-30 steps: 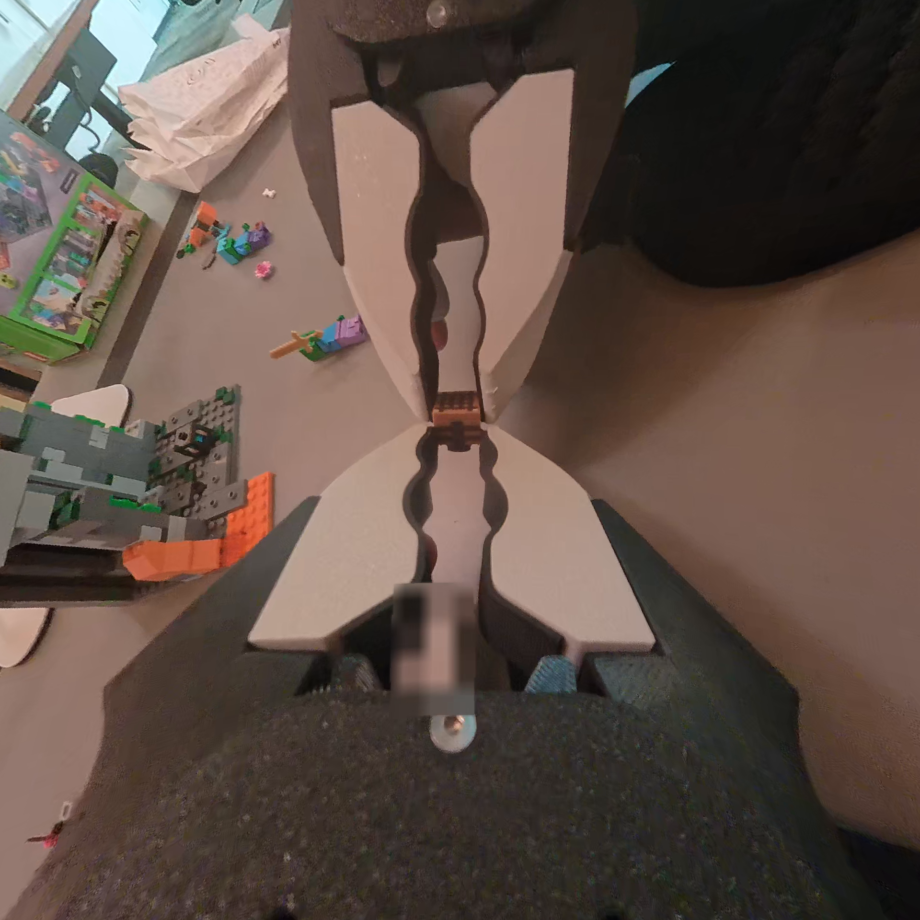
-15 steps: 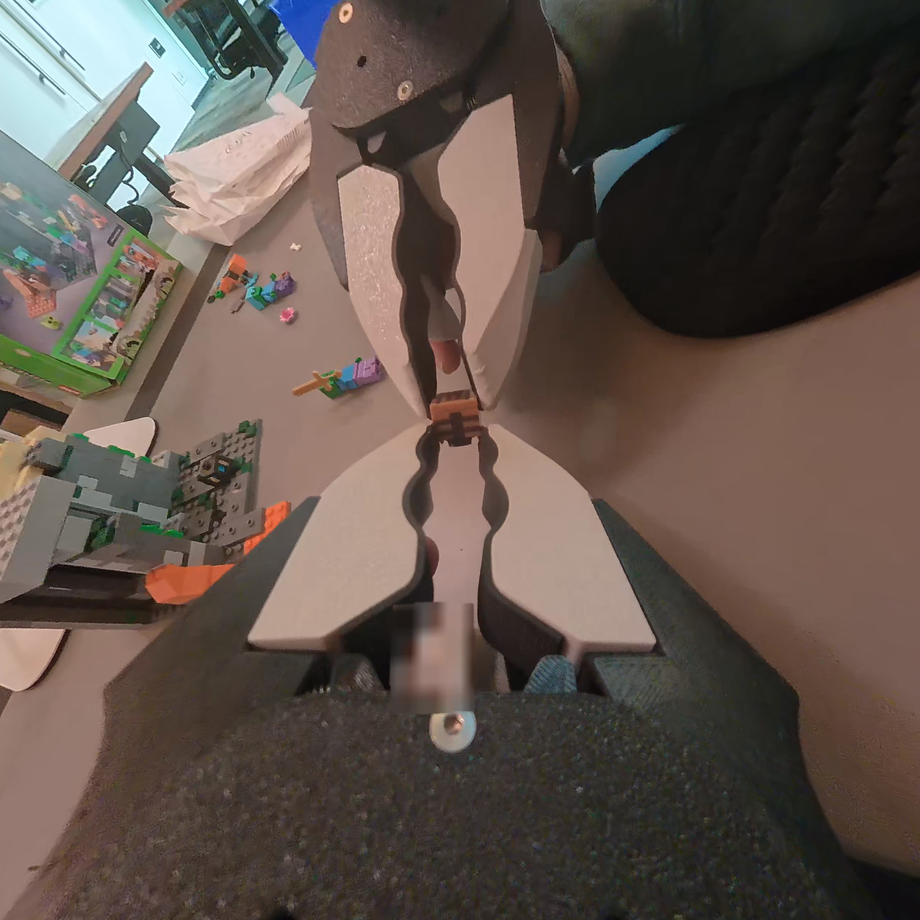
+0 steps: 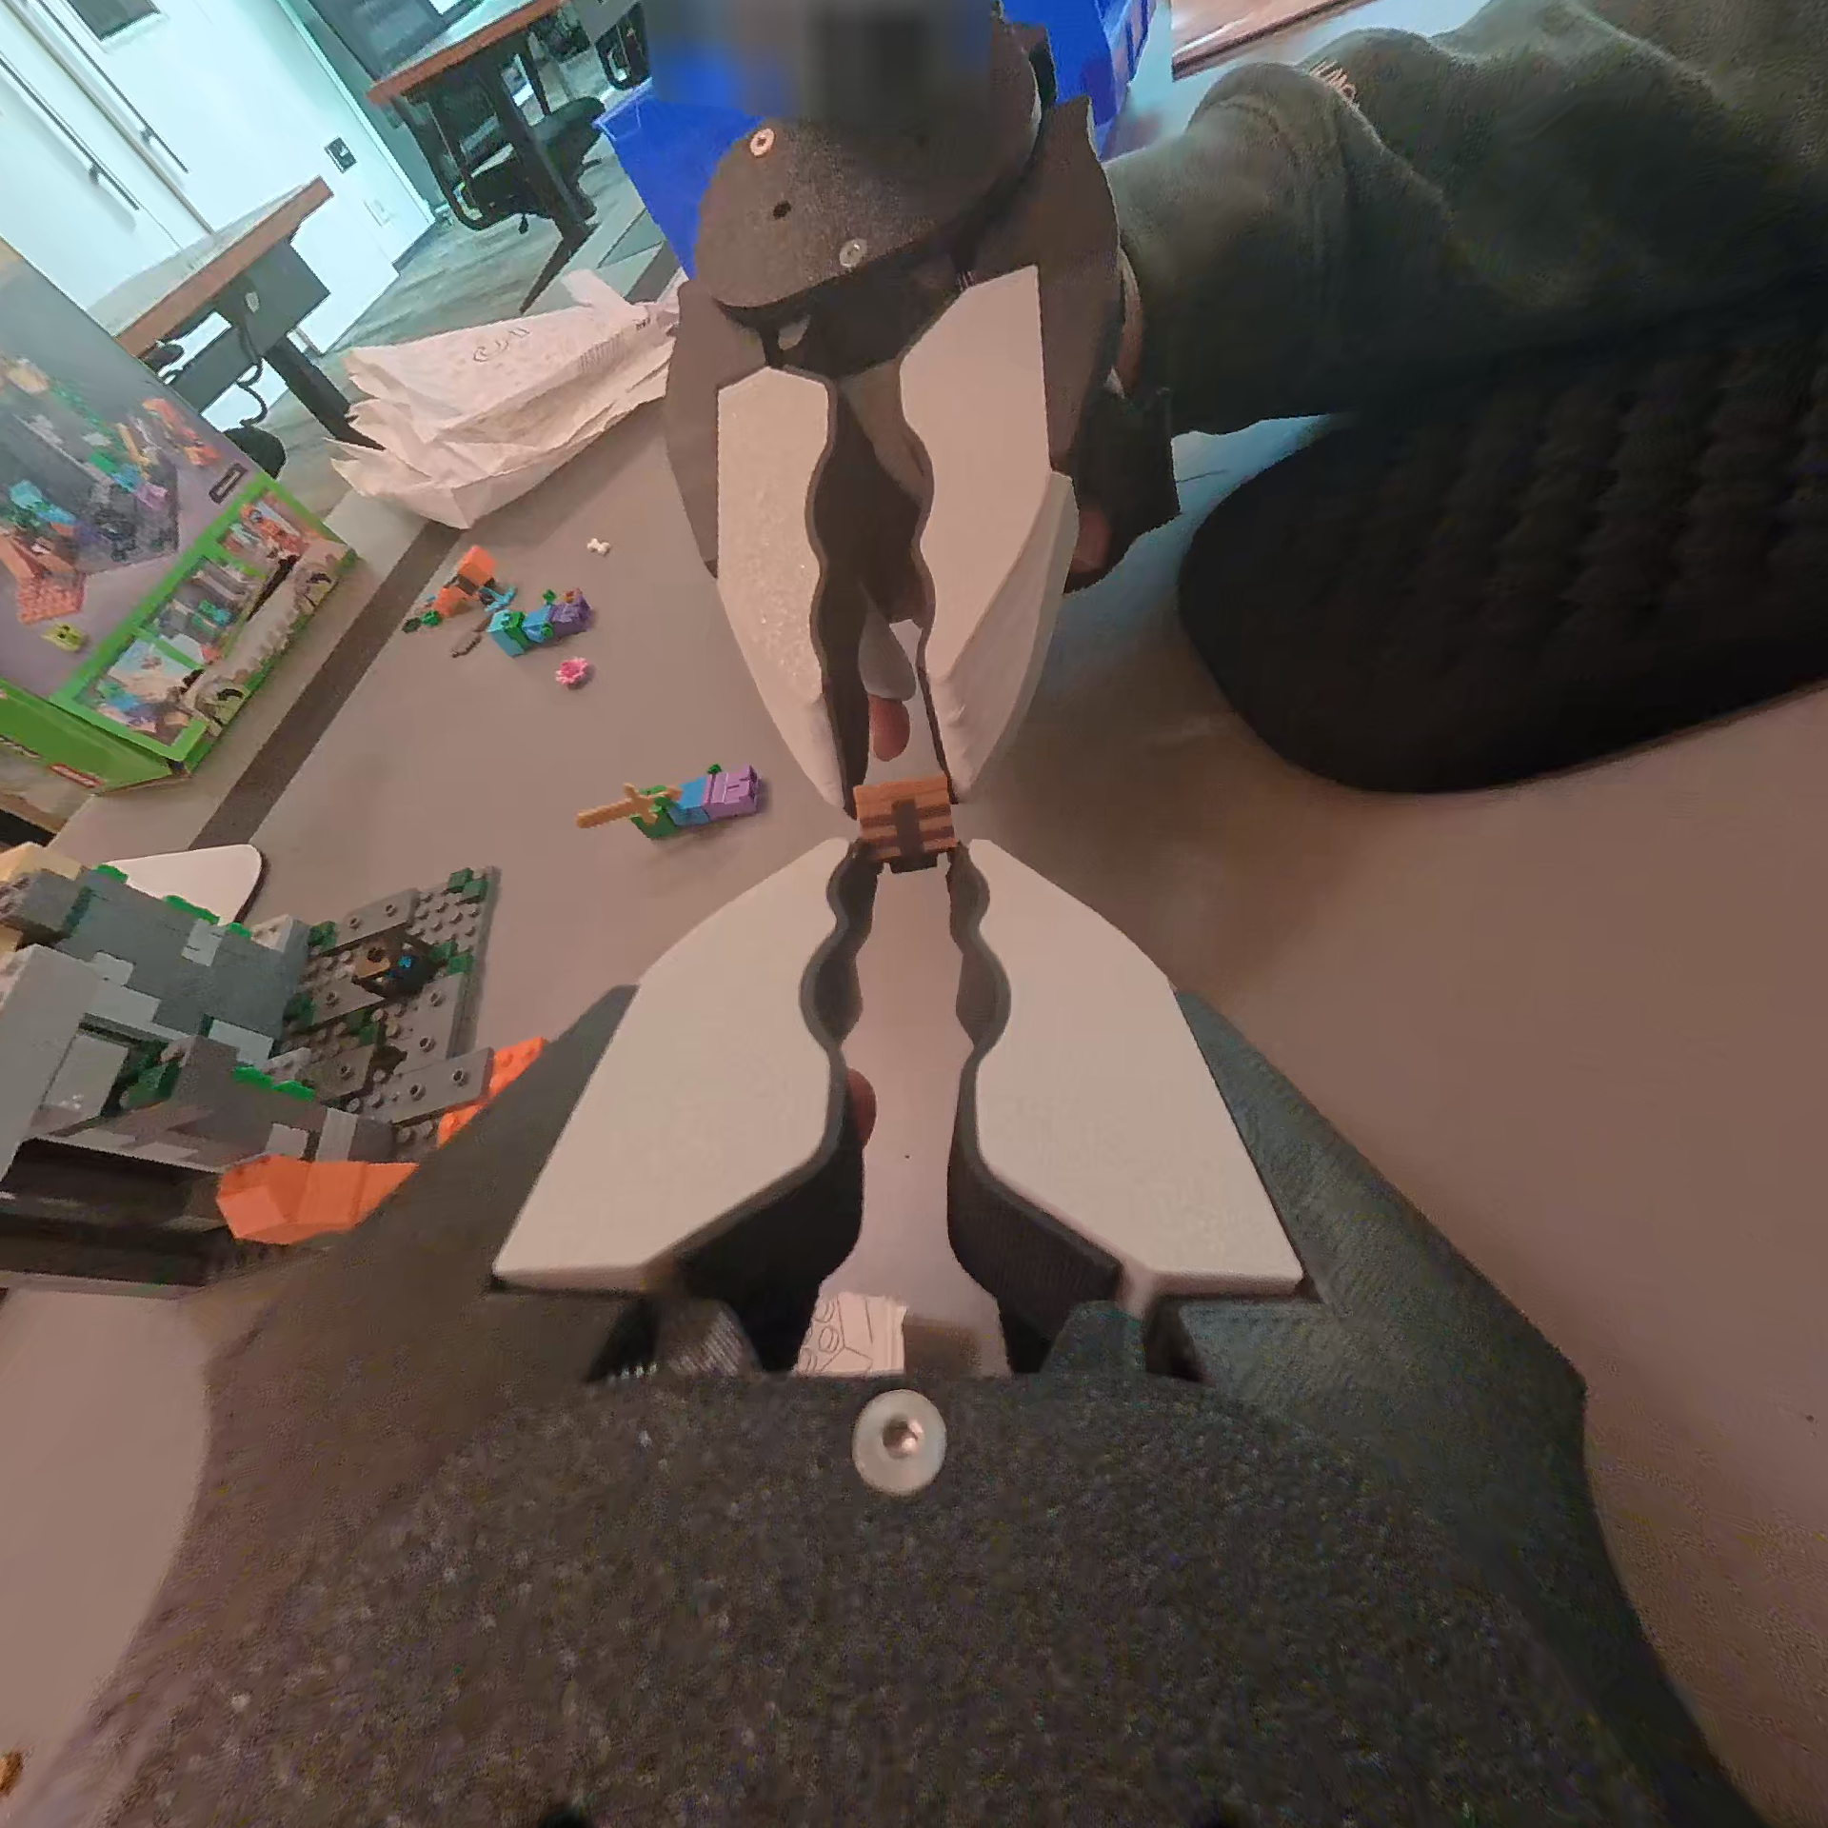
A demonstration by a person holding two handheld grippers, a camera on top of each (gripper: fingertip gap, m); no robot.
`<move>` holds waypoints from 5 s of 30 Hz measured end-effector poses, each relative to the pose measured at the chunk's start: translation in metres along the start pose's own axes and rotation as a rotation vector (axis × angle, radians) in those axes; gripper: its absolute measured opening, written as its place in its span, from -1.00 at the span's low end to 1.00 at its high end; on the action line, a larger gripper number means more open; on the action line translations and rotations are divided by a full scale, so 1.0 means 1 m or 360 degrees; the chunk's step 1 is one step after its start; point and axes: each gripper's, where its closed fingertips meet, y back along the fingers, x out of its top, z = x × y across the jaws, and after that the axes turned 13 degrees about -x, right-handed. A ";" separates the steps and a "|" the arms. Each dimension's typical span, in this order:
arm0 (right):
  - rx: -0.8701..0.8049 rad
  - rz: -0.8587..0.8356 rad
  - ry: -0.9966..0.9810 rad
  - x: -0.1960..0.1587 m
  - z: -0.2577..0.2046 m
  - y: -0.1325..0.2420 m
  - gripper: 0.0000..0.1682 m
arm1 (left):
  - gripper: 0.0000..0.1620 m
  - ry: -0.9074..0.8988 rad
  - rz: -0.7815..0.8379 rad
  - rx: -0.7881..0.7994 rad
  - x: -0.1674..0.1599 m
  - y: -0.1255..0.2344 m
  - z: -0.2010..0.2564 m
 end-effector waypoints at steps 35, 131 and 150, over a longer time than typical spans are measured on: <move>-0.0206 -0.0257 -0.0077 -0.024 0.012 -0.019 -0.73 | -0.80 -0.0344 -0.0344 0.0260 -0.025 -0.004 -0.011; -0.0177 -0.0181 -0.0807 -0.010 0.016 -0.032 -0.80 | -0.78 -0.0608 -0.0545 0.0552 -0.025 0.004 -0.025; 0.0148 0.0044 -0.1051 0.016 0.009 -0.017 -0.80 | -0.77 -0.0255 -0.0119 0.0418 0.003 0.013 -0.022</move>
